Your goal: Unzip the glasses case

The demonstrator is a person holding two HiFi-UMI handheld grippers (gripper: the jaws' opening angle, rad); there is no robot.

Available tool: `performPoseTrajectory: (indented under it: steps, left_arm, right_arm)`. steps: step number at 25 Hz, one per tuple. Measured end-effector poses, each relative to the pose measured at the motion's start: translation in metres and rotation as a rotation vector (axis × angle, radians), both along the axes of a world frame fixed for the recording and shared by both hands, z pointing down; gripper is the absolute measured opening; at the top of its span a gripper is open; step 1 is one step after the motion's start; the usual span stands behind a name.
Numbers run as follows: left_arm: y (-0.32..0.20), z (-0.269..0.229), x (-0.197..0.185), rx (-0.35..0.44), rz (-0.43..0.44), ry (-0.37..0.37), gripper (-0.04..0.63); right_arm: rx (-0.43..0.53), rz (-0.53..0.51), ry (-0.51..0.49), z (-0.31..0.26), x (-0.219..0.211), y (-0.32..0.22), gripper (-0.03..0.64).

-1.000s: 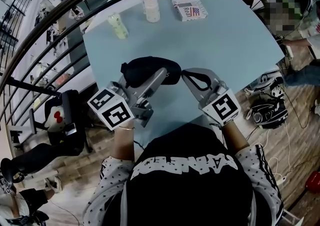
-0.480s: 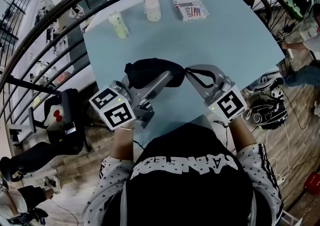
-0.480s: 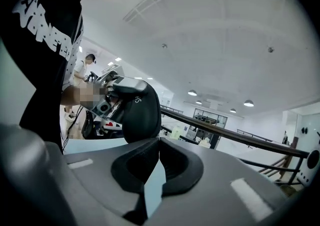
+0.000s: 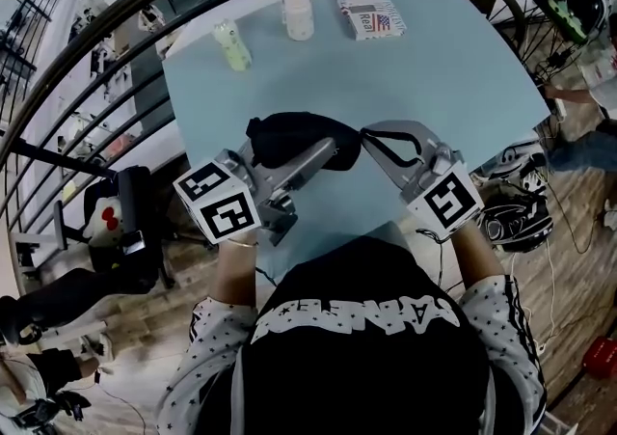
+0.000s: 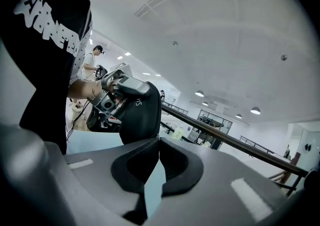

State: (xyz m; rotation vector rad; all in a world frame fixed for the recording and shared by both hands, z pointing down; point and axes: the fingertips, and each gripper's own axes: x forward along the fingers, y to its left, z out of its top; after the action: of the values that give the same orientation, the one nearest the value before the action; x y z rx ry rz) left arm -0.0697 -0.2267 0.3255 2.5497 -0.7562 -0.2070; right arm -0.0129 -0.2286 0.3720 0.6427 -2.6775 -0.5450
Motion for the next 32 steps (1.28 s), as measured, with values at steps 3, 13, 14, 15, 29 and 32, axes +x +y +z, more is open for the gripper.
performPoseTrajectory:
  steps: [3, 13, 14, 15, 29, 32]
  left_arm:
    - [-0.001, 0.001, 0.002, -0.003, 0.012, -0.008, 0.0]
    - [0.006, 0.007, 0.007, -0.011, 0.051, -0.024, 0.0]
    - [0.006, 0.007, 0.008, -0.012, 0.054, -0.025, 0.0]
    - [0.006, 0.008, 0.009, -0.013, 0.057, -0.029, 0.0]
    - [0.011, 0.006, 0.019, -0.019, 0.085, -0.036, 0.0]
    - [0.013, 0.007, 0.021, -0.019, 0.092, -0.046, 0.0]
  right_arm:
    - [0.001, -0.009, 0.014, -0.001, 0.0, -0.001, 0.009]
    - [0.021, -0.042, 0.054, -0.004, -0.002, 0.005, 0.008]
    - [0.022, -0.043, 0.053, -0.005, -0.003, 0.005, 0.009]
    - [0.023, -0.044, 0.053, -0.006, -0.003, 0.005, 0.009]
    - [0.042, -0.063, 0.062, -0.02, -0.003, 0.008, 0.01]
    - [0.048, -0.072, 0.061, -0.022, -0.004, 0.009, 0.011]
